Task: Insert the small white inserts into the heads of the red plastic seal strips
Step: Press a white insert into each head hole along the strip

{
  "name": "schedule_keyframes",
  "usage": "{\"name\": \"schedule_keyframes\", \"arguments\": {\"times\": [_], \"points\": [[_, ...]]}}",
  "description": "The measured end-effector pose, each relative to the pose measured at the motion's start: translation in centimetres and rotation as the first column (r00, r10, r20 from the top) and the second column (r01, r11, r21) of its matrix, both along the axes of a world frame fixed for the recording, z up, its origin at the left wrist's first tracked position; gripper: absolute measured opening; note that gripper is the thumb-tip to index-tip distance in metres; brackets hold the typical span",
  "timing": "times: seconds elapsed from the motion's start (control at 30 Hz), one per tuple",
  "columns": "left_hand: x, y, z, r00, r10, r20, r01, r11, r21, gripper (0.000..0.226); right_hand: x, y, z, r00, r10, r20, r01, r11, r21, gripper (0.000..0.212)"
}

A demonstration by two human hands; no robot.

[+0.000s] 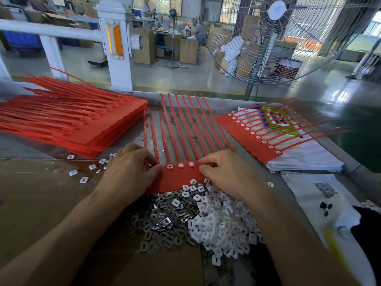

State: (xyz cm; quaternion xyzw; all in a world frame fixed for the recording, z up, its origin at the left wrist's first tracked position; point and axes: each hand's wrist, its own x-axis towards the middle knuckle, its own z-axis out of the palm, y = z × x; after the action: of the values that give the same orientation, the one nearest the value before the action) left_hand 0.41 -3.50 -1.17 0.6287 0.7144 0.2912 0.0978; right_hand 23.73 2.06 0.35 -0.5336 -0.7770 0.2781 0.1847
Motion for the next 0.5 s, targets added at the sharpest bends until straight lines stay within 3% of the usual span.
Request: {"name": "schedule_keyframes", "arguments": {"times": [0.17, 0.5], "points": [[0.2, 0.0, 0.1, 1.0, 0.011, 0.003, -0.011, 1.0, -0.008, 0.016, 0.1, -0.5, 0.5, 1.0, 0.031, 0.0, -0.03, 0.997, 0.066, 0.012], [0.2, -0.3, 0.2, 1.0, 0.0, -0.002, 0.0, 1.0, -0.008, 0.016, -1.0, -0.9, 0.0, 0.996, 0.075, 0.055, -0.075, 0.997, -0.004, 0.016]]}}
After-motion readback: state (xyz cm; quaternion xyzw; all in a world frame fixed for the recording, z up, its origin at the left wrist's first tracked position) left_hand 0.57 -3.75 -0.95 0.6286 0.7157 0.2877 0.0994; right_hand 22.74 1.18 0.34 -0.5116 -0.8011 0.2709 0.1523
